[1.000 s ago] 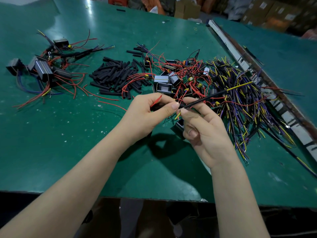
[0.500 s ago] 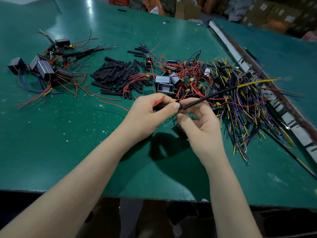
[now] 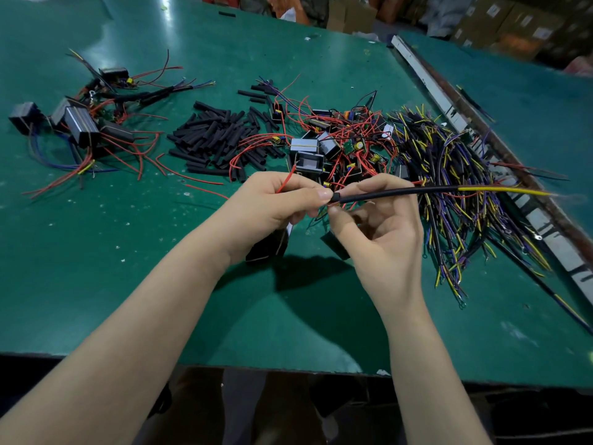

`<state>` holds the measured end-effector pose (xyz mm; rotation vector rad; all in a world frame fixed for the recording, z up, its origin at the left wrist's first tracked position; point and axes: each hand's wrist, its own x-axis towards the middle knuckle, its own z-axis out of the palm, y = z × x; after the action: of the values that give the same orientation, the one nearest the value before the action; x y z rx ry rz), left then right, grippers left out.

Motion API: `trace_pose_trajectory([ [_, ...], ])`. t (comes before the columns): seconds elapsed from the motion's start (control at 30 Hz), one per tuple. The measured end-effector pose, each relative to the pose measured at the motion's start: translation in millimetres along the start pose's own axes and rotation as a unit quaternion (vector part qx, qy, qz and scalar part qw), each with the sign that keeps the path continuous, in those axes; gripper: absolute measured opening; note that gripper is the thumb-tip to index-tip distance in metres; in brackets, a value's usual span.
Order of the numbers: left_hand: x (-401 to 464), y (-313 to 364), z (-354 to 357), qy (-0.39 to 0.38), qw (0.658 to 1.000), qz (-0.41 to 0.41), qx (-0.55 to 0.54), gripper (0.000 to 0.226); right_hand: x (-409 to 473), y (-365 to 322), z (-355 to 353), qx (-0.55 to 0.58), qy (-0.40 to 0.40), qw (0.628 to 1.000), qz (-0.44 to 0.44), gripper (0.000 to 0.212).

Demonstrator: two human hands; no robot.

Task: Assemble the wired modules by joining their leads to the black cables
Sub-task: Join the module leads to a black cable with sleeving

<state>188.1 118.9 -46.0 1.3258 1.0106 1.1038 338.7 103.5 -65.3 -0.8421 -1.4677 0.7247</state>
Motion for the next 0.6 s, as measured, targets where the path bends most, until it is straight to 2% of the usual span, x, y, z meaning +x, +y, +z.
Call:
trace_pose_trajectory([
  [0.3, 2.8, 6.2, -8.8, -0.061, 0.997, -0.045, -0.002, 0.013, -1.0, -1.4, 1.4, 0.092, -0.039, 0.993, 0.063, 0.034],
  [0.43, 4.9, 5.2, -9.3, -0.068, 0.996, -0.051, -0.007, 0.013, -0.9, -1.0, 4.7, 0.096, -0.025, 0.993, 0.067, 0.033],
  [0.6, 4.9, 3.1, -8.5, -0.062, 0.997, -0.038, -0.001, 0.009, 0.7, 1.0, 5.9, 0.129, 0.004, 0.983, 0.128, 0.024],
])
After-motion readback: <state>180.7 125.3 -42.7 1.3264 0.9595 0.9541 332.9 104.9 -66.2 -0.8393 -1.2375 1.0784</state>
